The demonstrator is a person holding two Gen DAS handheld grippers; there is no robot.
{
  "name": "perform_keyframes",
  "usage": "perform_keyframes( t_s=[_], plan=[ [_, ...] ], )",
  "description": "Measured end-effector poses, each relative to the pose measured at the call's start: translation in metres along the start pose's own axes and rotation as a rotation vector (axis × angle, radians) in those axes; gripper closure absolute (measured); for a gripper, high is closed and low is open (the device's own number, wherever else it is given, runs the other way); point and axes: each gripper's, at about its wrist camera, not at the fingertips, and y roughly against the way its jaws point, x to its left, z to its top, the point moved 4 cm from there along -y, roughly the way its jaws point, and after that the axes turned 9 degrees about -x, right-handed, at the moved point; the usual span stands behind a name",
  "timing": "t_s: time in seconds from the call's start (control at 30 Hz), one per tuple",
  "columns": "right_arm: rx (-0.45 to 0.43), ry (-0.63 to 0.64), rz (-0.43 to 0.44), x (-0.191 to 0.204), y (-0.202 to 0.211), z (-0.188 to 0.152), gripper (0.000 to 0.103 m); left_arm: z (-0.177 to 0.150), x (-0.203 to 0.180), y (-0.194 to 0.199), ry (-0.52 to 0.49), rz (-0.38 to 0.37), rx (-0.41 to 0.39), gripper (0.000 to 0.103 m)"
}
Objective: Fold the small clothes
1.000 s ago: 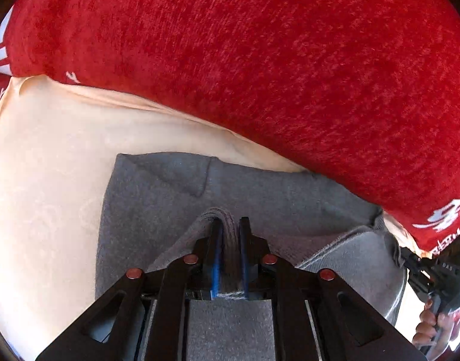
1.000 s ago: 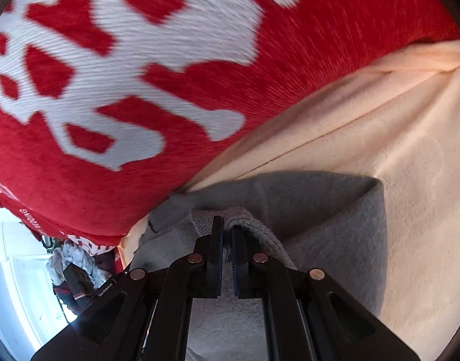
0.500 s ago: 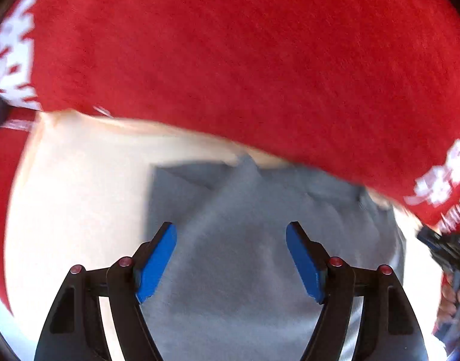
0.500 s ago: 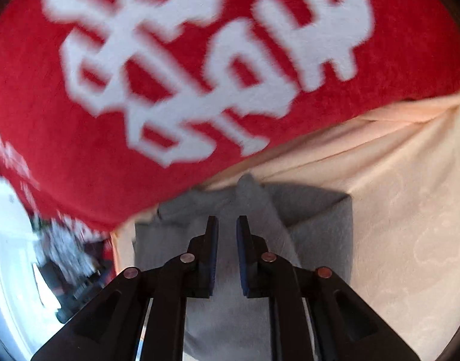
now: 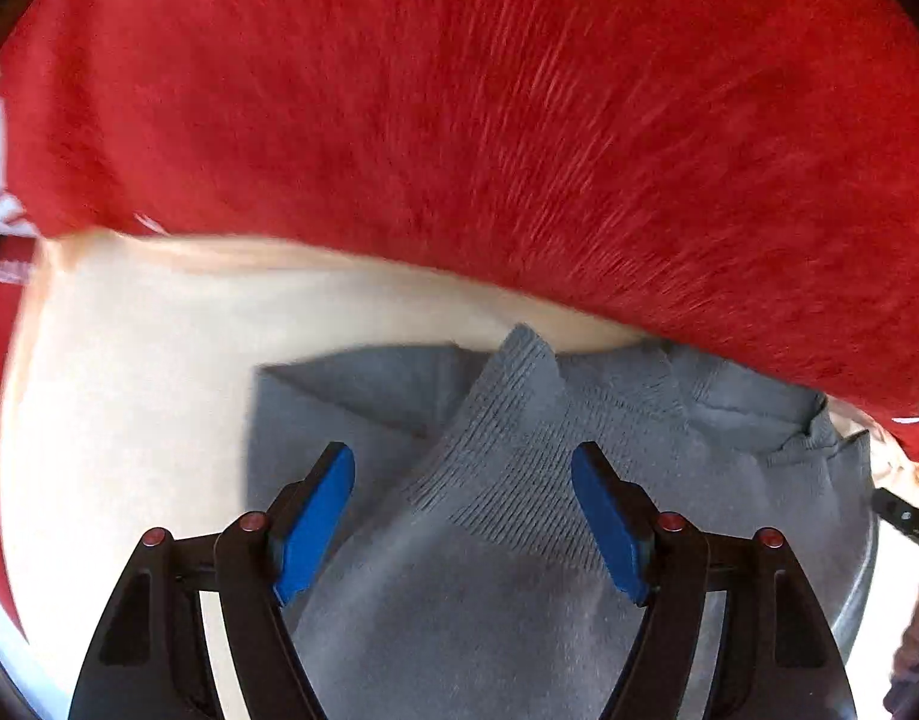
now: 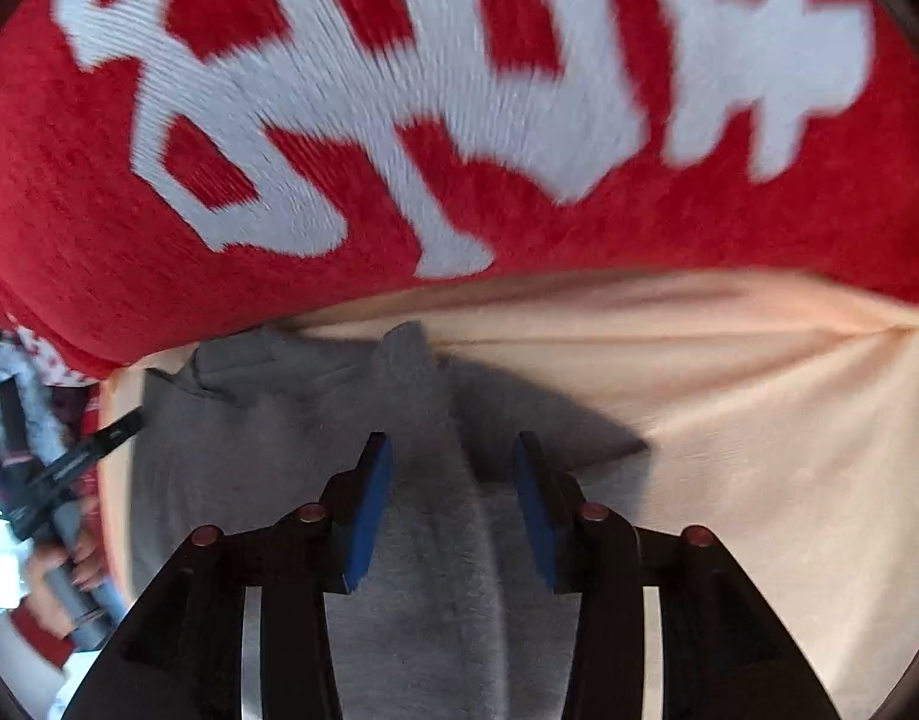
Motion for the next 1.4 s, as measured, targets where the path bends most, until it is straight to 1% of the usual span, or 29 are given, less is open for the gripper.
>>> perform_keyframes(
  t_s=[0.03, 0.07, 0.1, 0.13, 0.17, 0.2, 0.23, 0.27, 0.33, 0.4, 0.47, 0.5, 0.53, 0.57, 0.67, 0.73, 0.77, 0.83, 0.9, 0.93, 0.97, 1.0, 1.03, 1.1, 1.17, 1.2, 1.23, 1.3, 1.4],
  plan=[
    [0.022, 0.001, 0.004, 0.006, -0.006, -0.002, 0.075, 0.0, 0.002, -0.007, 0.002, 0.016, 0.02, 0.034],
    [0.033, 0.014, -0.016, 0.009, -0.01, -0.003, 0.088, 0.0, 0.003, -0.011, -0.009, 0.034, 0.022, 0.053],
    [0.028, 0.031, -0.038, 0.012, -0.01, -0.002, 0.096, 0.002, -0.001, -0.015, -0.017, 0.028, 0.022, 0.078],
    [-0.003, 0.063, -0.047, 0.018, -0.005, -0.001, 0.096, 0.003, -0.002, -0.015, -0.015, 0.014, 0.018, 0.083],
    [-0.03, 0.094, -0.059, 0.024, 0.0, 0.001, 0.096, 0.004, -0.005, -0.012, -0.018, 0.01, -0.009, 0.09],
    [-0.061, 0.132, -0.078, 0.029, 0.006, 0.003, 0.097, 0.005, -0.007, -0.009, -0.027, 0.013, -0.029, 0.094],
    [-0.092, 0.171, -0.102, 0.033, 0.01, 0.004, 0.097, 0.006, -0.008, -0.008, -0.051, 0.038, -0.055, 0.094],
    [-0.097, 0.188, -0.121, 0.033, 0.009, 0.005, 0.097, 0.006, -0.008, -0.01, -0.059, 0.059, -0.064, 0.094],
    [-0.059, 0.184, -0.162, 0.025, -0.005, 0.003, 0.097, 0.005, -0.005, -0.015, -0.045, 0.099, -0.066, 0.094],
    [-0.028, 0.141, -0.171, 0.018, -0.015, 0.002, 0.095, 0.004, 0.003, -0.016, 0.001, 0.127, -0.073, 0.093],
    [-0.044, 0.066, -0.162, 0.01, -0.008, 0.004, 0.086, 0.003, 0.006, -0.009, 0.03, 0.154, -0.087, 0.093],
    [-0.05, 0.046, -0.169, 0.008, -0.002, 0.004, 0.076, 0.003, 0.006, -0.003, 0.02, 0.175, -0.095, 0.093],
    [-0.057, 0.037, -0.181, 0.005, 0.006, 0.005, 0.074, 0.002, 0.006, 0.004, -0.002, 0.195, -0.106, 0.093],
    [-0.062, 0.035, -0.172, 0.004, 0.016, 0.004, 0.074, 0.001, 0.004, 0.01, -0.018, 0.194, -0.111, 0.093],
    [-0.069, 0.023, -0.094, 0.005, 0.044, -0.007, 0.074, -0.013, 0.001, 0.035, -0.048, 0.129, -0.11, 0.093],
    [-0.048, 0.006, -0.039, 0.006, 0.062, -0.021, 0.075, -0.033, 0.001, 0.055, -0.062, 0.066, -0.083, 0.093],
    [-0.03, -0.001, -0.016, 0.007, 0.07, -0.031, 0.075, -0.043, 0.005, 0.06, -0.066, 0.053, -0.071, 0.093],
    [0.002, -0.008, -0.014, 0.011, 0.079, -0.054, 0.074, -0.069, 0.003, 0.066, -0.072, 0.027, -0.03, 0.093],
    [0.026, -0.036, -0.04, 0.007, 0.09, -0.078, 0.073, -0.095, 0.004, 0.07, -0.065, 0.015, 0.008, 0.093],
    [0.045, -0.05, -0.062, 0.003, 0.094, -0.092, 0.067, -0.108, 0.009, 0.071, -0.053, 0.011, 0.028, 0.093],
    [0.059, -0.063, -0.082, -0.003, 0.099, -0.105, 0.064, -0.117, 0.027, 0.069, -0.033, 0.006, 0.051, 0.093],
    [0.072, -0.08, -0.089, -0.008, 0.103, -0.119, 0.063, -0.13, 0.033, 0.068, -0.007, 0.004, 0.079, 0.093],
    [0.097, -0.1, -0.079, -0.012, 0.102, -0.131, 0.063, -0.134, 0.037, 0.066, 0.006, 0.005, 0.093, 0.093],
    [0.146, -0.124, -0.073, -0.024, 0.095, -0.147, 0.063, -0.15, 0.044, 0.064, 0.024, 0.023, 0.117, 0.093],
    [0.183, -0.139, -0.046, -0.025, 0.086, -0.157, 0.064, -0.157, 0.046, 0.065, 0.021, 0.031, 0.119, 0.093],
    [0.183, -0.131, -0.039, -0.023, 0.085, -0.158, 0.07, -0.159, 0.046, 0.066, 0.02, 0.03, 0.118, 0.093],
    [0.178, -0.113, -0.047, -0.014, 0.078, -0.161, 0.094, -0.16, 0.046, 0.068, 0.02, 0.028, 0.115, 0.093],
    [0.168, -0.065, -0.071, -0.003, 0.071, -0.16, 0.096, -0.165, 0.045, 0.074, 0.019, 0.021, 0.111, 0.093],
    [0.183, -0.002, -0.151, -0.011, 0.069, -0.168, 0.097, -0.167, 0.044, 0.079, 0.03, 0.021, 0.114, 0.093]
  ],
)
